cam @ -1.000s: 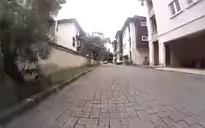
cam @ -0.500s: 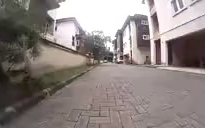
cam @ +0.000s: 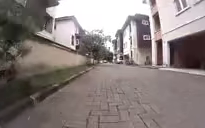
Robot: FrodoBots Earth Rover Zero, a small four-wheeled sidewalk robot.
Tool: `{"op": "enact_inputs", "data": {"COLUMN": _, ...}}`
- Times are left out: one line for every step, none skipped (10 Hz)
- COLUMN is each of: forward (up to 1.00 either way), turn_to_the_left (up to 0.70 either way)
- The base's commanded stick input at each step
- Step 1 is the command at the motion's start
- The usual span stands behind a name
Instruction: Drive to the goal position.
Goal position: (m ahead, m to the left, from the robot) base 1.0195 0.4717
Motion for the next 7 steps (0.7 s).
{"op": "enact_inputs", "data": {"forward": 0.7, "turn_to_the_left": 0.0}}
{"op": "enact_inputs", "data": {"forward": 0.7, "turn_to_the_left": 0.0}}
{"op": "enact_inputs", "data": {"forward": 0.7, "turn_to_the_left": 0.0}}
{"op": "enact_inputs", "data": {"forward": 0.7, "turn_to_the_left": 0.0}}
{"op": "enact_inputs", "data": {"forward": 0.7, "turn_to_the_left": 0.0}}
{"op": "enact_inputs", "data": {"forward": 0.7, "turn_to_the_left": 0.0}}
{"op": "enact_inputs", "data": {"forward": 0.7, "turn_to_the_left": 0.0}}
